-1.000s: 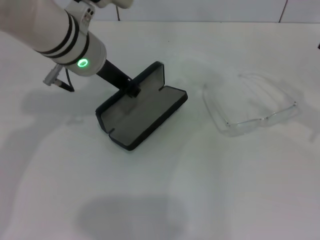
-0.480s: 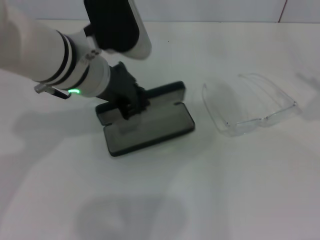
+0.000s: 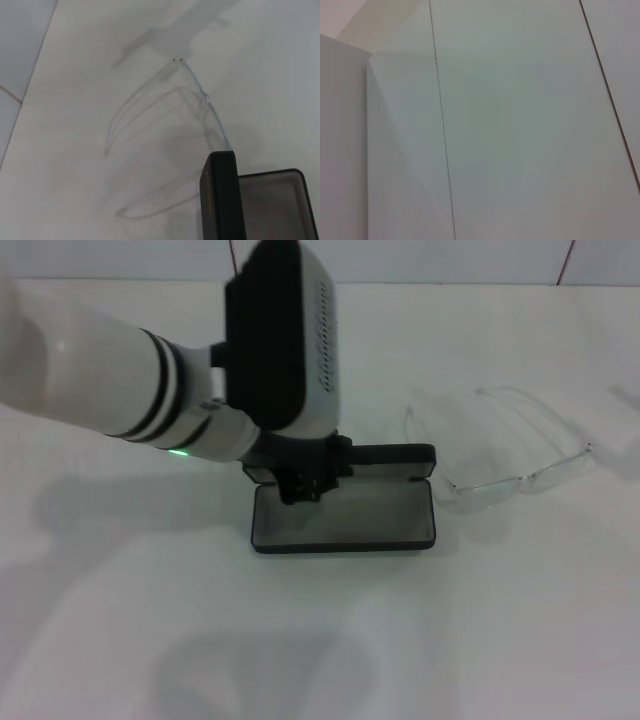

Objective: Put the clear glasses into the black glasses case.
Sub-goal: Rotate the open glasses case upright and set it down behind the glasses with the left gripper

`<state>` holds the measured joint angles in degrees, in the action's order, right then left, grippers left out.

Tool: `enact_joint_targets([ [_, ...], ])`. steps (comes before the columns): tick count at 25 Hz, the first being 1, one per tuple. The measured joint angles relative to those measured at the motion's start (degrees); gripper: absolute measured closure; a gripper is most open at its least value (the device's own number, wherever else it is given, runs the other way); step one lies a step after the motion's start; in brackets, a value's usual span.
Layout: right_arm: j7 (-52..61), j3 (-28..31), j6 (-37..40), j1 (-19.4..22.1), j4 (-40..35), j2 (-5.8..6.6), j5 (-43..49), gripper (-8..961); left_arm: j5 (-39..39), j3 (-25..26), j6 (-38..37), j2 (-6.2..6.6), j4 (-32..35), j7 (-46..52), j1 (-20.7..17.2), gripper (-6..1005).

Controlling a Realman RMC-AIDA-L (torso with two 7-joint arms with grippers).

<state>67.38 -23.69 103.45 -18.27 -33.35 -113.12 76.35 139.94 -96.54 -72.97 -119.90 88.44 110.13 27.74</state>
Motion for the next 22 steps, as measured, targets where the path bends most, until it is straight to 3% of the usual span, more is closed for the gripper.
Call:
enact_joint_targets([
  [13, -0.3, 1.2, -0.5, -0.3, 0.0, 0.01, -0.2, 82, 2.1, -4.5, 6.1, -0.17, -7.7, 2.1, 5.9, 771],
  [22, -0.3, 3.8, 0.6, 0.4, 0.0, -0.16, -0.2, 82, 2.3, -7.3, 11.3, -0.32, -11.1, 2.8, 6.7, 752],
])
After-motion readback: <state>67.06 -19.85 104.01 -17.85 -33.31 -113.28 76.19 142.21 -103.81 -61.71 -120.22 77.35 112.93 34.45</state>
